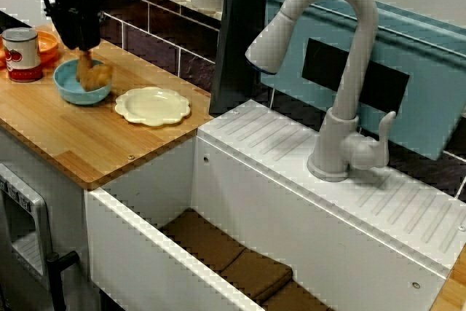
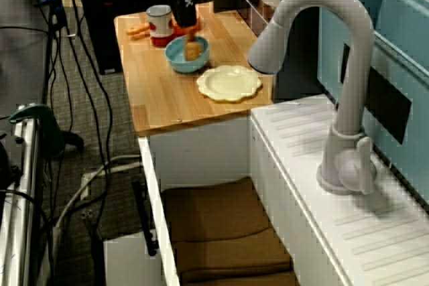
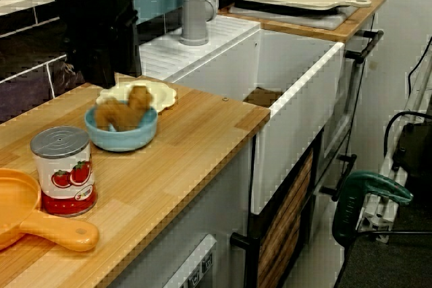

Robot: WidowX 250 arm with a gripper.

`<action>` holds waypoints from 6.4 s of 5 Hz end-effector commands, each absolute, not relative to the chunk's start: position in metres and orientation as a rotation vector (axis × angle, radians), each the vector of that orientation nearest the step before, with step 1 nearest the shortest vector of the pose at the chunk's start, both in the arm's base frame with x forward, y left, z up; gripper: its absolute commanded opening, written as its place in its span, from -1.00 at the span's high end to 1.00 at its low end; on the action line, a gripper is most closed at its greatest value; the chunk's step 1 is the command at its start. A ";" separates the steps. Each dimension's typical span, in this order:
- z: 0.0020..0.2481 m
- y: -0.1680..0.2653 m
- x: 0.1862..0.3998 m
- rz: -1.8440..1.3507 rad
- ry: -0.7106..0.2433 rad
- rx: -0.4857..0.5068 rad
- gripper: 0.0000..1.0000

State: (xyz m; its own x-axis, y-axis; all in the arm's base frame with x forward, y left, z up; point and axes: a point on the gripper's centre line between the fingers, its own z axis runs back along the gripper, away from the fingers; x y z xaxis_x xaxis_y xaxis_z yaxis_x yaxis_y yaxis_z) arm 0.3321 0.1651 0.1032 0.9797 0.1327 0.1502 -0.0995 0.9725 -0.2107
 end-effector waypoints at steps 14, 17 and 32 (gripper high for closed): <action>0.070 0.196 0.309 0.195 -0.241 0.061 -1.00; 0.058 0.200 0.306 0.195 -0.227 0.076 -1.00; 0.125 0.138 0.295 0.050 -0.253 -0.009 1.00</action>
State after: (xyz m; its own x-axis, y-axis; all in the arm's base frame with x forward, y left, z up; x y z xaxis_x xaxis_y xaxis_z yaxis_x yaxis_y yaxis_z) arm 0.2941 0.1348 0.1054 0.9787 0.0726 0.1921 -0.0647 0.9968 -0.0473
